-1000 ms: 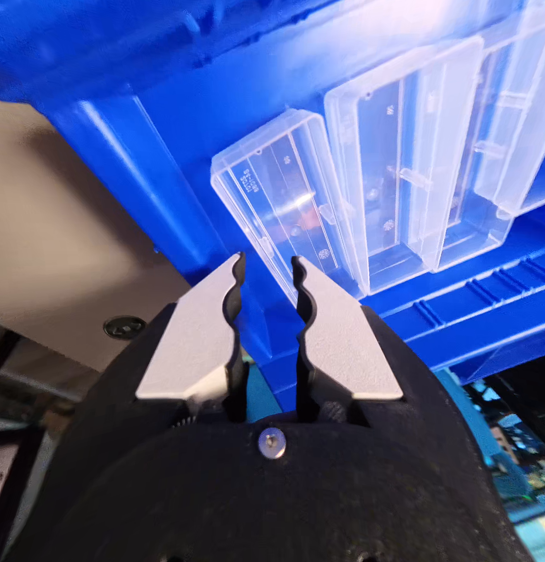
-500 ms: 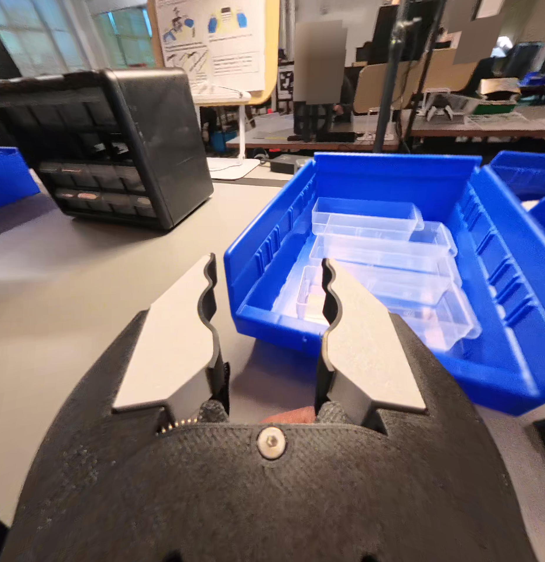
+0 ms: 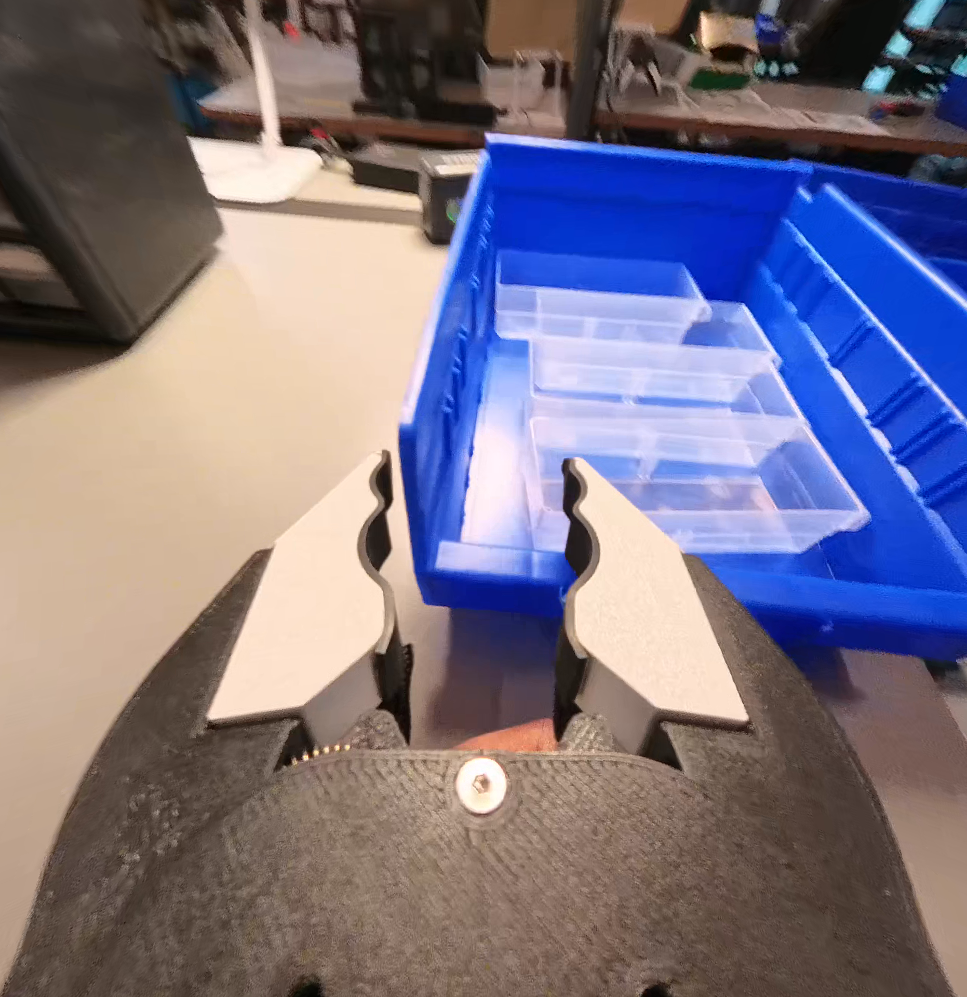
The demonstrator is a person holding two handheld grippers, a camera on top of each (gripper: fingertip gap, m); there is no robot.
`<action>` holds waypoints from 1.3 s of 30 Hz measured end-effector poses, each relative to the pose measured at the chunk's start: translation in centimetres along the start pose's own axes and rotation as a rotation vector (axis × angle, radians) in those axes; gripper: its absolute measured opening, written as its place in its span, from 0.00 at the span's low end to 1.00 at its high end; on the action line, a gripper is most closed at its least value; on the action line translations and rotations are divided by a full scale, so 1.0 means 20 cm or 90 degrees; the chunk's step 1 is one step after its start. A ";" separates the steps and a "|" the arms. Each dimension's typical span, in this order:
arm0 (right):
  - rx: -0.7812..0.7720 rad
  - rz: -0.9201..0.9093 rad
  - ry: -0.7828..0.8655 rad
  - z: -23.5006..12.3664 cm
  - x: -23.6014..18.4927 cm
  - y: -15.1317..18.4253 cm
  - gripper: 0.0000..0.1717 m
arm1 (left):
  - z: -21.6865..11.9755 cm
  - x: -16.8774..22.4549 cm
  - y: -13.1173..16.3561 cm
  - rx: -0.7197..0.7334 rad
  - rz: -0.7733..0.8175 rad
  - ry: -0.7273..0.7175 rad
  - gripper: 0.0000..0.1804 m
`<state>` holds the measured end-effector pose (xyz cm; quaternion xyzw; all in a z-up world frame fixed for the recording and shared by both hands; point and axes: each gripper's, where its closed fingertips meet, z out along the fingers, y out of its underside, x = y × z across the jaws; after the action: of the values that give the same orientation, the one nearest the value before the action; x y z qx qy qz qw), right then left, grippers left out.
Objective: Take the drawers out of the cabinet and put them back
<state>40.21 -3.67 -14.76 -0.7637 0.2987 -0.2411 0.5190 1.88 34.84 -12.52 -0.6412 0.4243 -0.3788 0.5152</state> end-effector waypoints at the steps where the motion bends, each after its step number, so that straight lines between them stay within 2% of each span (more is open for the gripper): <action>1: -0.012 0.000 0.011 0.01 0.01 0.02 0.38 | -0.07 -0.08 -0.01 0.001 0.000 -0.048 0.36; 5: -0.003 -0.017 0.041 0.03 0.01 0.00 0.30 | -0.29 -0.51 -0.07 -0.019 0.039 -0.268 0.37; 8: 0.008 -0.029 0.048 0.04 0.01 -0.01 0.26 | -0.34 -0.75 -0.02 -0.079 0.049 -0.367 0.39; 11: 0.012 -0.043 0.050 0.03 0.00 -0.02 0.22 | -0.30 -0.90 0.10 -0.143 0.021 -0.384 0.40; 14: 0.006 -0.056 0.053 0.02 -0.01 -0.01 0.13 | -0.23 -0.95 0.15 -0.167 0.014 -0.361 0.36; 17: 0.003 -0.071 0.050 -0.01 0.00 0.00 0.02 | -0.18 -0.97 0.16 -0.168 0.029 -0.349 0.23; 19: 0.003 -0.073 0.051 -0.04 0.01 0.02 0.02 | -0.17 -0.98 0.14 -0.157 0.041 -0.352 0.15; 21: 0.004 -0.060 0.039 -0.08 0.01 0.04 0.03 | -0.16 -0.94 0.13 -0.146 0.040 -0.323 0.03; 26: 0.008 -0.060 0.006 -0.25 -0.03 0.10 0.03 | -0.20 -0.79 0.13 -0.132 0.075 -0.280 0.02; 30: 0.012 -0.073 -0.042 -0.42 -0.13 0.15 0.02 | -0.31 -0.60 0.12 -0.110 0.108 -0.239 0.02; 39: 0.017 -0.157 -0.188 -0.83 -0.41 0.28 0.02 | -0.68 -0.10 -0.03 -0.041 0.055 0.021 0.01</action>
<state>22.09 -10.14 -14.72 -0.8145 0.1200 -0.1924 0.5340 -11.27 32.11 -9.51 -0.6324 0.4721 -0.3524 0.5031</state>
